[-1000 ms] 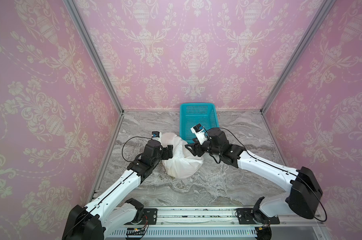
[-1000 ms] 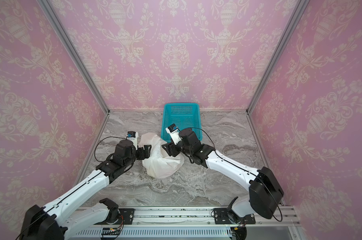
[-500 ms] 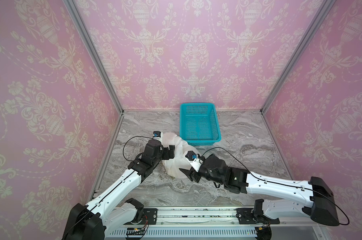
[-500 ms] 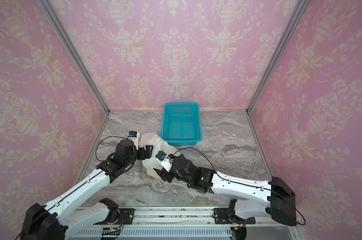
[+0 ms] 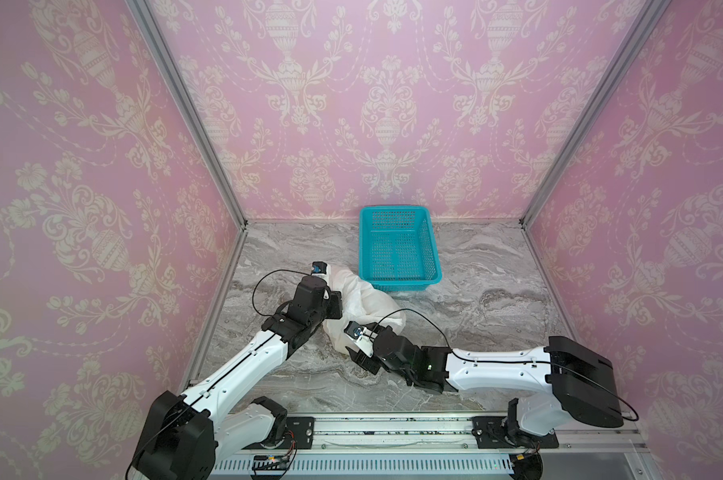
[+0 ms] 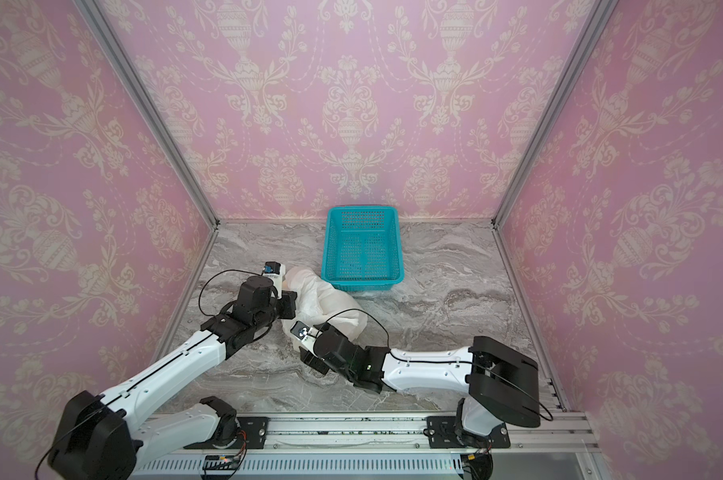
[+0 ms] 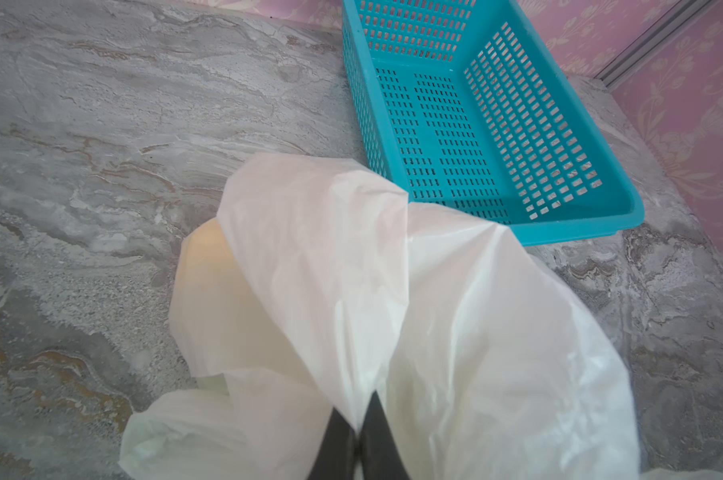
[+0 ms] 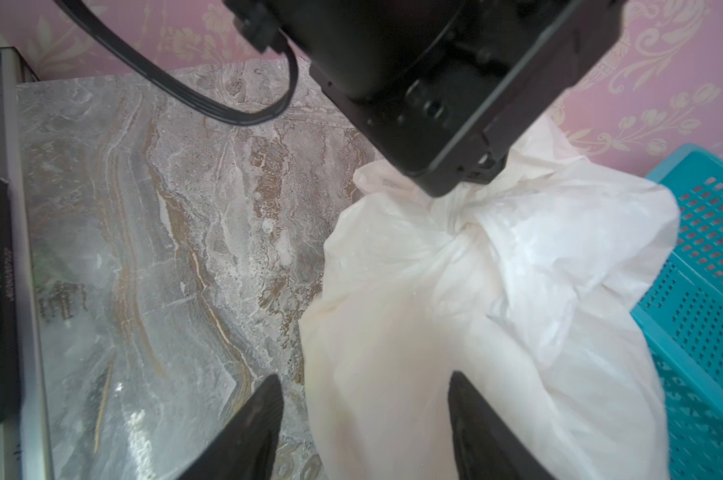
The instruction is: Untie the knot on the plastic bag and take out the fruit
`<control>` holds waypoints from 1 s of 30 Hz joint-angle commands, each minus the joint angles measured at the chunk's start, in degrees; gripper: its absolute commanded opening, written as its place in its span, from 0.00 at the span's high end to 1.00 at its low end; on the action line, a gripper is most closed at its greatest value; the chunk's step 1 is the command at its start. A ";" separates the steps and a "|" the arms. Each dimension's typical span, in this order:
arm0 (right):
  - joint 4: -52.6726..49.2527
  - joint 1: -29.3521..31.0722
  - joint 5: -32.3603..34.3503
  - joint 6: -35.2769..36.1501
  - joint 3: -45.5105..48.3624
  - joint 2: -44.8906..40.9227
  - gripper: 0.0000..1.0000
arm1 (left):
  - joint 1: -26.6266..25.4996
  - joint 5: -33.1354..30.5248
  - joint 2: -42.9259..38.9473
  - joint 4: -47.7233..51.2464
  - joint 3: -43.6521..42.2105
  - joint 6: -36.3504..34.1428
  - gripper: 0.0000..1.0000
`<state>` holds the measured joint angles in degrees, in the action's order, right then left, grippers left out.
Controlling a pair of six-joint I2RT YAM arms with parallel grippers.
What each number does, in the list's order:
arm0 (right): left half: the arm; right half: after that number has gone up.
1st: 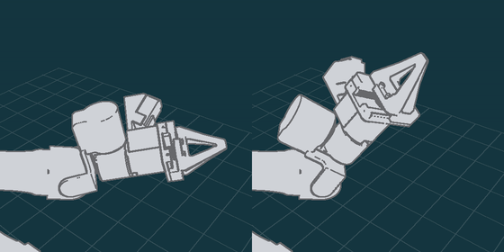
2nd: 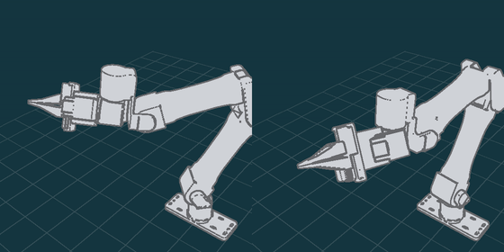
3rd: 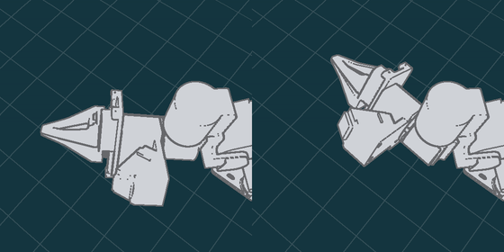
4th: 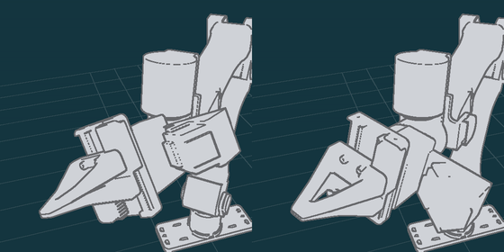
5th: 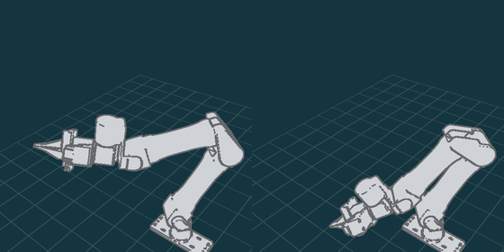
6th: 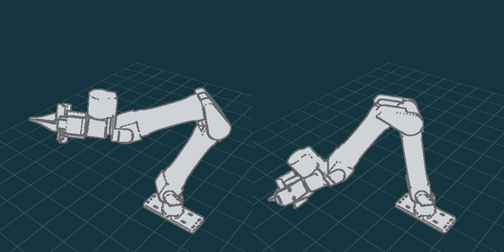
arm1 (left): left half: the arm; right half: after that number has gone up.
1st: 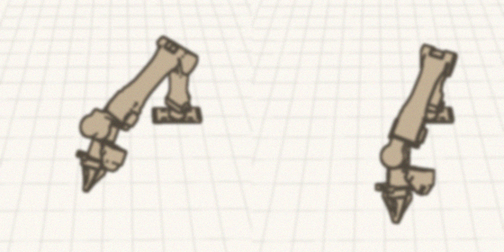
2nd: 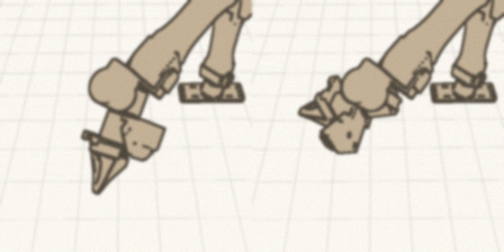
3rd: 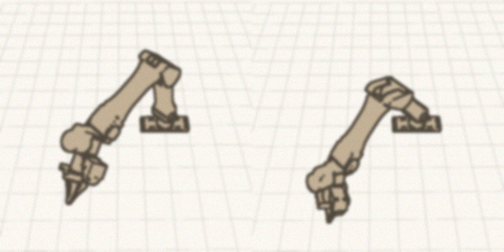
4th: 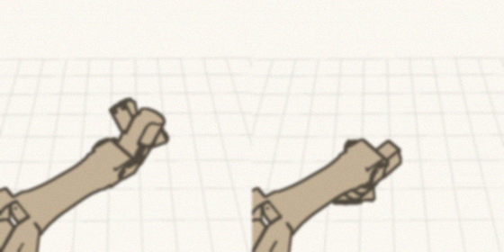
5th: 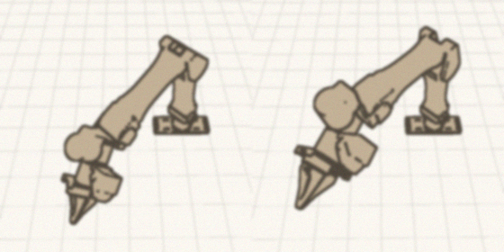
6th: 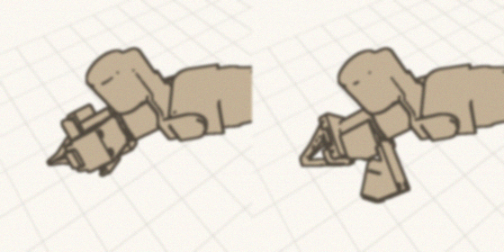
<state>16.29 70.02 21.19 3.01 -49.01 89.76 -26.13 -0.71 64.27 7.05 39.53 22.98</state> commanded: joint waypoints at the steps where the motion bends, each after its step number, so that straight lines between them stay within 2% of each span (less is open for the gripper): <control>1: 2.70 0.31 4.52 -0.65 -3.52 2.53 0.36 | -0.41 -0.87 0.24 1.74 1.88 -0.39 0.98; 4: 2.34 0.17 6.55 -1.68 -5.52 5.24 0.38 | -0.41 -1.37 -0.38 2.05 1.89 -0.33 1.00; 7: 2.96 -0.61 7.00 -2.65 -7.27 7.95 0.47 | -0.41 -3.91 -2.44 1.96 0.98 -0.15 1.00; 9: 4.28 -1.26 5.30 -1.36 -8.54 9.63 0.60 | -0.33 -7.16 -4.40 2.25 0.00 0.12 1.00; 14: 2.65 -1.67 3.65 -0.02 -13.35 13.79 0.84 | 0.54 -9.44 -8.37 2.11 -1.71 0.26 1.00; 19: 5.10 -1.72 2.54 0.71 -12.82 13.98 0.98 | 1.67 -13.45 -10.18 4.13 -1.80 0.90 1.00; 25: 13.44 -2.35 -0.93 6.62 -11.29 15.25 1.00 | 4.56 -16.67 -12.92 6.04 -2.92 2.78 1.00; 26: 17.22 -2.34 -3.00 9.12 -11.06 16.26 1.00 | 4.85 -16.82 -13.62 5.96 -3.27 2.93 1.00; 28: 23.62 -2.29 -11.36 15.02 -11.45 19.14 1.00 | 5.12 -18.14 -14.85 6.41 -3.74 3.07 1.00; 30: 28.02 -2.37 -13.50 17.67 -13.92 22.89 1.00 | 5.43 -20.46 -15.92 7.47 -3.78 3.32 1.00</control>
<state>34.50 67.64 15.11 13.08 -61.12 108.12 -21.32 -16.71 50.04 12.56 36.23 24.95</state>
